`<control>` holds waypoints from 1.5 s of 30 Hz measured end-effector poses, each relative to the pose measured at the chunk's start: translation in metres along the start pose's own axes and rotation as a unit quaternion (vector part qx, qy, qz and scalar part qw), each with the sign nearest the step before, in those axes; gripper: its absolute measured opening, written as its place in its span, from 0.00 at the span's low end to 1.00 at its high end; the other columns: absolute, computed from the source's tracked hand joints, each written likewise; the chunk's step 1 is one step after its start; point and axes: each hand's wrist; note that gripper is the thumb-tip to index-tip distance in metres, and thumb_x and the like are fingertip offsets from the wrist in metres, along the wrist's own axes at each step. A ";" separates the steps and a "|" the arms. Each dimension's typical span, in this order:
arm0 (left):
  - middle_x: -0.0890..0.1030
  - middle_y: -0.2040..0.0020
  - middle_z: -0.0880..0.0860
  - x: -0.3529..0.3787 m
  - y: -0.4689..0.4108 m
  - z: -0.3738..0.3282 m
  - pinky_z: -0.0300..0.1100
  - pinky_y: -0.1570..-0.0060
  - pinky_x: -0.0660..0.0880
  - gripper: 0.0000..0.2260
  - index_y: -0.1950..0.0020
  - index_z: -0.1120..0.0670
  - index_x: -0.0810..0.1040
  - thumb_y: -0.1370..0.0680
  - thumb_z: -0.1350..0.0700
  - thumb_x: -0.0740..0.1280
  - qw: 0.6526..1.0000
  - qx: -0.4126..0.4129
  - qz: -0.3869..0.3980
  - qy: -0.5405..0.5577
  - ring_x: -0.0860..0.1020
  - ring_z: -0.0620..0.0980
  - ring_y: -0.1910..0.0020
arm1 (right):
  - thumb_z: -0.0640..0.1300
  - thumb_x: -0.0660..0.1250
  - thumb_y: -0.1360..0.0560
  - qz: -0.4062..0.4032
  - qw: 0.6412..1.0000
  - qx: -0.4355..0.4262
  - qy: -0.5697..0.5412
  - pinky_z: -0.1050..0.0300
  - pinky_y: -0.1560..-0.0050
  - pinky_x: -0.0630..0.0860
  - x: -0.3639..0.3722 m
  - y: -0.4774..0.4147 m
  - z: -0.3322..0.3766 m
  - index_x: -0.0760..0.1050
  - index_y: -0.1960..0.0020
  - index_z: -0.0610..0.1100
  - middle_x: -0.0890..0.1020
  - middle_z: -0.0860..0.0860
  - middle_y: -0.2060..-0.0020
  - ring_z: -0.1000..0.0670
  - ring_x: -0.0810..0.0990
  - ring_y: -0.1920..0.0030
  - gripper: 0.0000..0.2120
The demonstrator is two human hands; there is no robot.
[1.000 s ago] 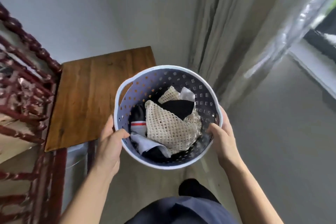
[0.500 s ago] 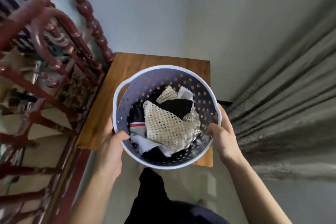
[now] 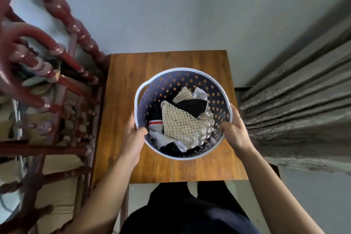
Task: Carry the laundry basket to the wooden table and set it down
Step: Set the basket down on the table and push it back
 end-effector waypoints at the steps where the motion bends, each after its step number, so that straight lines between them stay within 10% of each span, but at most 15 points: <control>1: 0.84 0.43 0.50 0.001 -0.008 0.001 0.33 0.59 0.77 0.31 0.29 0.50 0.74 0.27 0.75 0.58 1.000 -0.007 -0.003 -0.003 0.82 0.47 0.46 | 0.37 0.63 0.36 0.006 1.000 -0.003 0.012 0.39 0.38 0.80 0.002 -0.006 0.003 0.71 0.27 0.52 0.84 0.48 0.39 0.45 0.82 0.38 0.37; 9: 0.82 0.37 0.48 0.012 -0.046 0.009 0.41 0.46 0.78 0.30 0.27 0.46 0.72 0.24 0.72 0.58 0.998 -0.012 -0.062 -0.003 0.80 0.46 0.39 | 0.39 0.68 0.22 0.052 0.991 -0.057 0.109 0.61 0.52 0.77 0.012 -0.059 0.008 0.69 0.26 0.55 0.83 0.60 0.44 0.61 0.81 0.44 0.27; 18: 0.57 0.19 0.49 0.033 -0.049 0.026 0.48 0.25 0.60 0.39 0.17 0.49 0.43 0.20 0.61 0.63 0.992 0.002 -0.061 -0.112 0.60 0.49 0.22 | 0.44 0.61 0.16 0.088 0.966 -0.054 0.237 0.55 0.45 0.69 0.014 -0.082 -0.002 0.46 0.15 0.50 0.75 0.47 0.29 0.45 0.76 0.36 0.35; 21: 0.43 0.17 0.60 0.047 -0.029 0.047 0.53 0.22 0.51 0.38 0.17 0.57 0.48 0.20 0.56 0.66 0.948 0.123 -0.078 -0.284 0.45 0.59 0.18 | 0.50 0.57 0.15 0.102 0.942 -0.095 0.304 0.47 0.34 0.70 0.008 -0.078 -0.006 0.37 0.15 0.48 0.53 0.46 0.15 0.41 0.65 0.21 0.38; 26: 0.55 0.18 0.62 0.069 0.002 0.072 0.67 0.25 0.47 0.31 0.23 0.52 0.68 0.20 0.35 0.55 0.841 0.223 -0.023 -0.492 0.46 0.60 0.18 | 0.57 0.55 0.15 0.105 0.905 -0.186 0.368 0.49 0.26 0.66 0.003 -0.083 -0.016 0.38 0.15 0.46 0.41 0.50 0.15 0.47 0.50 0.16 0.38; 36: 0.82 0.48 0.57 0.014 -0.050 0.057 0.64 0.33 0.63 0.31 0.51 0.55 0.83 0.22 0.31 0.53 0.723 0.294 0.000 -0.625 0.76 0.61 0.40 | 0.69 0.55 0.20 0.180 0.866 -0.189 0.427 0.46 0.35 0.74 0.012 -0.094 -0.007 0.41 0.15 0.55 0.33 0.56 0.17 0.42 0.68 0.21 0.41; 45: 0.84 0.45 0.59 -0.037 -0.111 0.020 0.62 0.31 0.66 0.27 0.45 0.59 0.85 0.20 0.39 0.58 0.726 0.297 -0.032 -0.619 0.76 0.63 0.34 | 0.71 0.54 0.21 0.181 0.845 -0.209 0.458 0.43 0.35 0.76 0.074 -0.134 0.040 0.46 0.15 0.58 0.36 0.53 0.16 0.43 0.64 0.19 0.40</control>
Point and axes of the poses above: each hand's wrist, its own y-axis away from the middle knuckle, its own x-axis out of the palm, z = x × y
